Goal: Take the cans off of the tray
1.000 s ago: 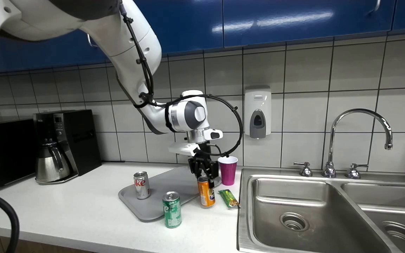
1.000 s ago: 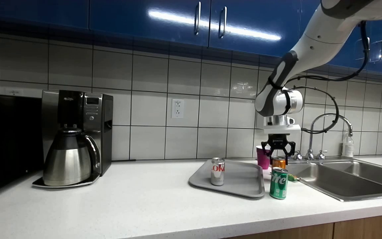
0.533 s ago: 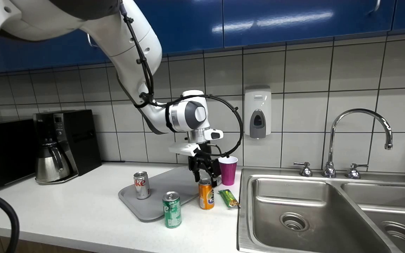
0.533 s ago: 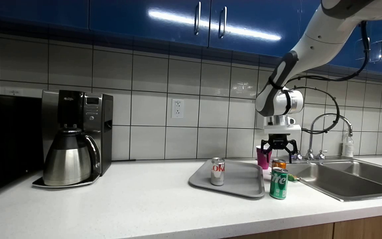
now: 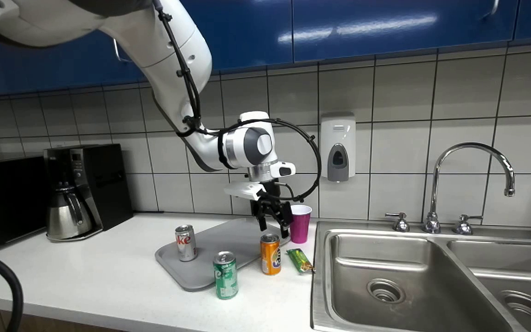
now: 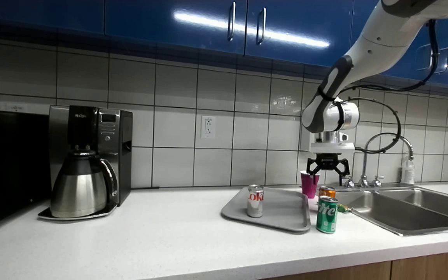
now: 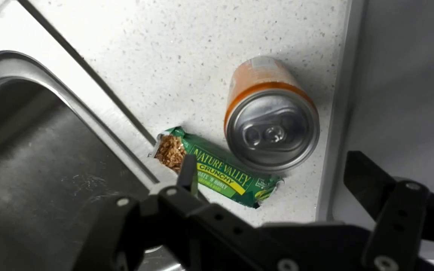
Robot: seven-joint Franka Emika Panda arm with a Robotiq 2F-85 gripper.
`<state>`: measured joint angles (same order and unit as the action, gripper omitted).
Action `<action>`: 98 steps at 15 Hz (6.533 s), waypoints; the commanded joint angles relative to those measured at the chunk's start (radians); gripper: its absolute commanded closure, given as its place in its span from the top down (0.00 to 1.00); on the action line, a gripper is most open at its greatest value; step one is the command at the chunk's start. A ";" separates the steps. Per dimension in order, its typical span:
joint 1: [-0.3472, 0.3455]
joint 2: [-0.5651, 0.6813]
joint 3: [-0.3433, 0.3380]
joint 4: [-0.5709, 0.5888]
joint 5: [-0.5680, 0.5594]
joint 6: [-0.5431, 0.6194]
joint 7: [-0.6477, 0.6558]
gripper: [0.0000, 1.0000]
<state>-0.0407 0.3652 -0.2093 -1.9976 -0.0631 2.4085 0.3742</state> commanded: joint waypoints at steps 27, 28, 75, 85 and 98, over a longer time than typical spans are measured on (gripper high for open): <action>0.122 -0.190 0.107 -0.106 -0.150 0.052 0.045 1.00; 0.125 -0.188 0.114 -0.105 -0.148 0.052 0.042 1.00; 0.217 -0.043 0.274 -0.056 -0.097 -0.017 -0.170 1.00; 0.206 0.068 0.270 0.066 -0.089 -0.070 -0.238 1.00; 0.207 0.138 0.272 0.149 -0.088 -0.113 -0.276 0.49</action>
<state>0.1767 0.4899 0.0537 -1.8851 -0.1758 2.3382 0.1364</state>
